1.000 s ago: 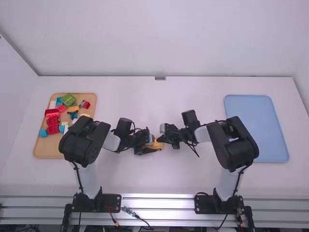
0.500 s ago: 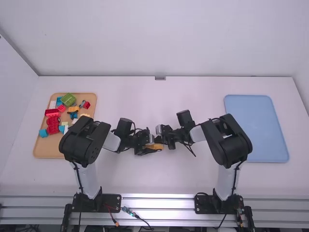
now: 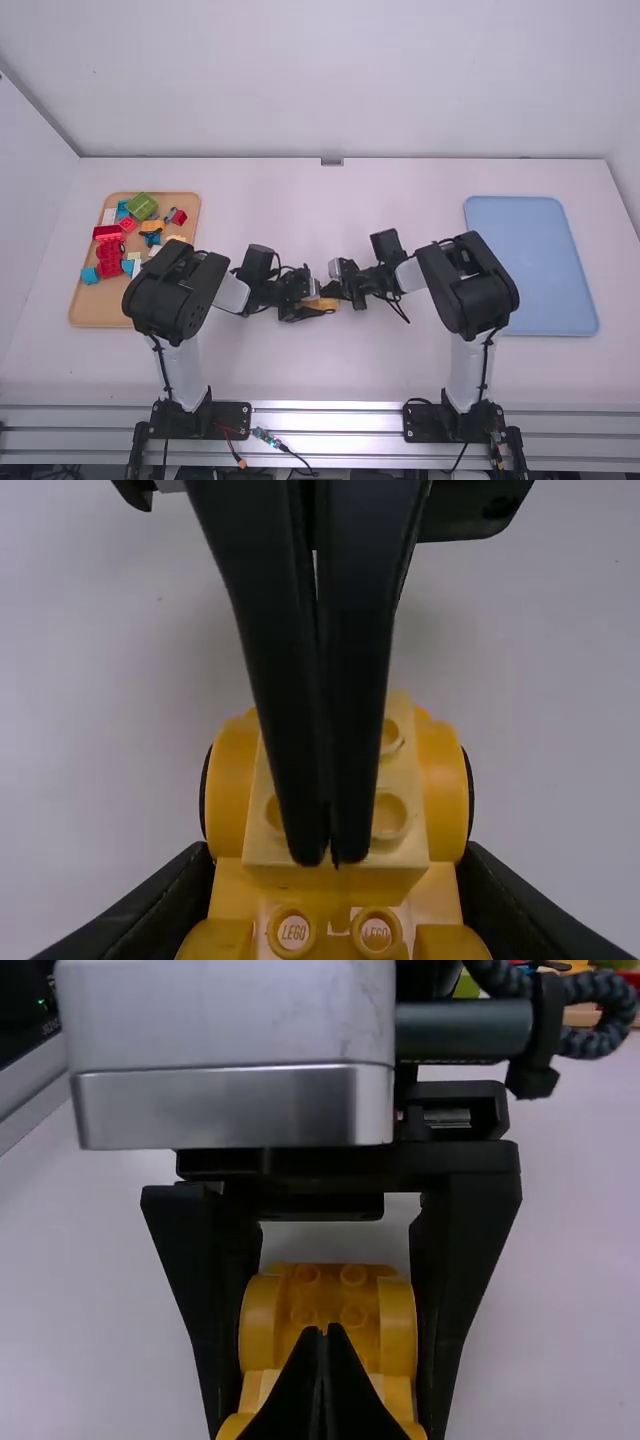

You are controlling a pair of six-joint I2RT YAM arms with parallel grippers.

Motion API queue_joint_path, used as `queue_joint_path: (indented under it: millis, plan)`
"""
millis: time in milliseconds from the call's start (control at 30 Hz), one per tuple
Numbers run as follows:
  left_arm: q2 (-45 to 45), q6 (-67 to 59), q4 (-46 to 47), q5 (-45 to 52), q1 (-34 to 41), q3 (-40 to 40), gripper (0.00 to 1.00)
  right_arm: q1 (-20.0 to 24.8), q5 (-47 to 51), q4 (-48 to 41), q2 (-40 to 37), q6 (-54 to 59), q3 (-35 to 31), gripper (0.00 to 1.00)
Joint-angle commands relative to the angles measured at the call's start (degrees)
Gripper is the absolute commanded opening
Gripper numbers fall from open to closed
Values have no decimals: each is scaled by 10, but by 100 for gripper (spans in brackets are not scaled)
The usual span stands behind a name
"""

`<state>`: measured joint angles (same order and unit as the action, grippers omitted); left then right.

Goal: Assemble lego blocks to make yellow taxi

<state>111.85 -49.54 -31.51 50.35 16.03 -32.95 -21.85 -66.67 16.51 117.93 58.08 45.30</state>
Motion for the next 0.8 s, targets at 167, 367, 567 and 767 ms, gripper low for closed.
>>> queue_joint_path:
  millis: [167,367,567,767]
  plan:
    - [8,-9,0,-14,1,-5,53,54,52,-52,-134,34,-71,0]
    - [8,-9,0,-14,1,-5,56,105,119,-47,-243,-31,-104,3]
    - [8,-14,-4,-14,1,-5,64,140,243,-37,-298,-124,-113,58]
    - [8,-9,-2,-16,1,-5,83,165,277,-22,-305,-182,-99,99]
